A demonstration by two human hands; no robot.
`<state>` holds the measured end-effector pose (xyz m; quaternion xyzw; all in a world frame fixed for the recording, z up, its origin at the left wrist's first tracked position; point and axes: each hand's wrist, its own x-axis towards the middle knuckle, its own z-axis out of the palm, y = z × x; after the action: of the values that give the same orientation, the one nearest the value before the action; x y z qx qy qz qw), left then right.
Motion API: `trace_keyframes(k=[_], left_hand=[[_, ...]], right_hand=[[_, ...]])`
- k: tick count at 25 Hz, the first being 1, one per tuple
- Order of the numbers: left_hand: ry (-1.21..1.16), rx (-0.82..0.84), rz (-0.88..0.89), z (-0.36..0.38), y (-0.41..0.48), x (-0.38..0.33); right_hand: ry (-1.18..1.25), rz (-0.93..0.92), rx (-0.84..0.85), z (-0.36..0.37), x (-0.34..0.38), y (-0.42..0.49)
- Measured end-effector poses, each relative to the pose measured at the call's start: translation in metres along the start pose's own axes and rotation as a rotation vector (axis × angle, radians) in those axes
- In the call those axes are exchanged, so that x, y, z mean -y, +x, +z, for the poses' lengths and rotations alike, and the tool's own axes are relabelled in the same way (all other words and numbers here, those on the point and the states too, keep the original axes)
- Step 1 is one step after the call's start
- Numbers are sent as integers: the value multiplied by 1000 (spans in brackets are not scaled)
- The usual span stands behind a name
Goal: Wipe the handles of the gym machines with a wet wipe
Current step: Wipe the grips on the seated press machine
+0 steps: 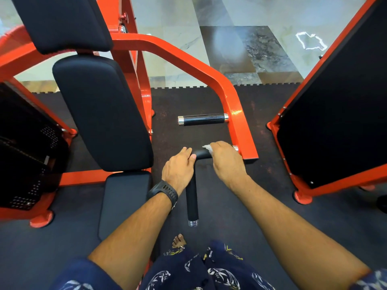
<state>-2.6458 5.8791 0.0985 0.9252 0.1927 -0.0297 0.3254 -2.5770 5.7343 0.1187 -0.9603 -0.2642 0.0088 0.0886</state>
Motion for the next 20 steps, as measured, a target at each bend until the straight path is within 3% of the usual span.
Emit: trace_keyframes(k=[5,8,11,14,17,20], left_hand=[[31,-41,-49,15,-20,-3],[-105,-52,-97,28,-30,-10],[-188,-101,-115,35,-37,-12],[-116,-85,-131,34,-40,-13],[-94,-98,-142,34,-43,-19],[-81,-127,-156,35,-47,-22]], right_hand=[[-75,-101,76,23,-10,-23],[-88,-178,133,6,-24,-5],[-32,-113,20,10,-15,-18],[-49,-82,-63,8,-17,-22],[65,-78,-48,5,-20,-19],[10,-149,-10,13,-27,-24]])
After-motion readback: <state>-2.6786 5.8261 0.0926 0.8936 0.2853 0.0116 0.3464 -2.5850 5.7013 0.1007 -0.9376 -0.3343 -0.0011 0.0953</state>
